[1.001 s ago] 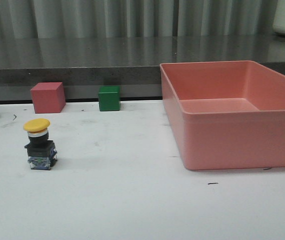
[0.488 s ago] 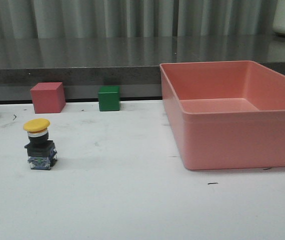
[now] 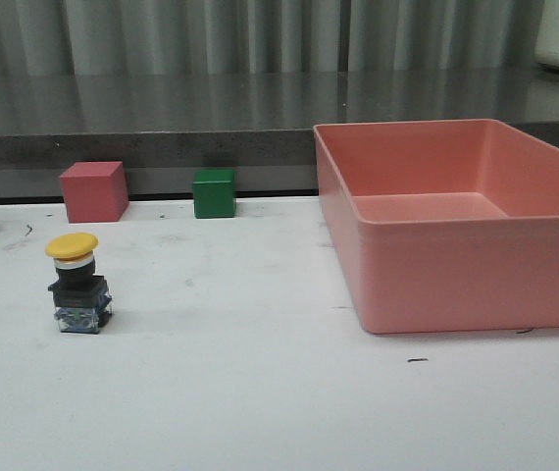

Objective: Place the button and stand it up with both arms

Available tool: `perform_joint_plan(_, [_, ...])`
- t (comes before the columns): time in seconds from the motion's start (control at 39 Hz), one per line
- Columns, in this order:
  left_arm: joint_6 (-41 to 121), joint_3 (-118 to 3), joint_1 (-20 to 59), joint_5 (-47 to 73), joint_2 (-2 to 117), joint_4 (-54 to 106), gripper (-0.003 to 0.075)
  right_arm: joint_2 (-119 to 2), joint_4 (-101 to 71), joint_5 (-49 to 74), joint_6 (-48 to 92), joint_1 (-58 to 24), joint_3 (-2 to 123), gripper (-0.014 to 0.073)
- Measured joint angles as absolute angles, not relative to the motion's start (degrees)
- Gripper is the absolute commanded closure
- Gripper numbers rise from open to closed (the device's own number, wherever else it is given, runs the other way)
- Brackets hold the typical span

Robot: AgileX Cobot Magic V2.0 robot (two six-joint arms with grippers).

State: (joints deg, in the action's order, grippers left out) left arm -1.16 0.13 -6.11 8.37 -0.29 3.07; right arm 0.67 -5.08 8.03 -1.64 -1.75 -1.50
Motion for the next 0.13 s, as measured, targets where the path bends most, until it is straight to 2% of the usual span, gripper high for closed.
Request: perform_joint_plan(0.13, [-1.16,0.13,-6.11,8.37,-0.29,3.07,0.0741,0.67,-5.08,8.03,-1.64,-1.75,-1.50,0.0663])
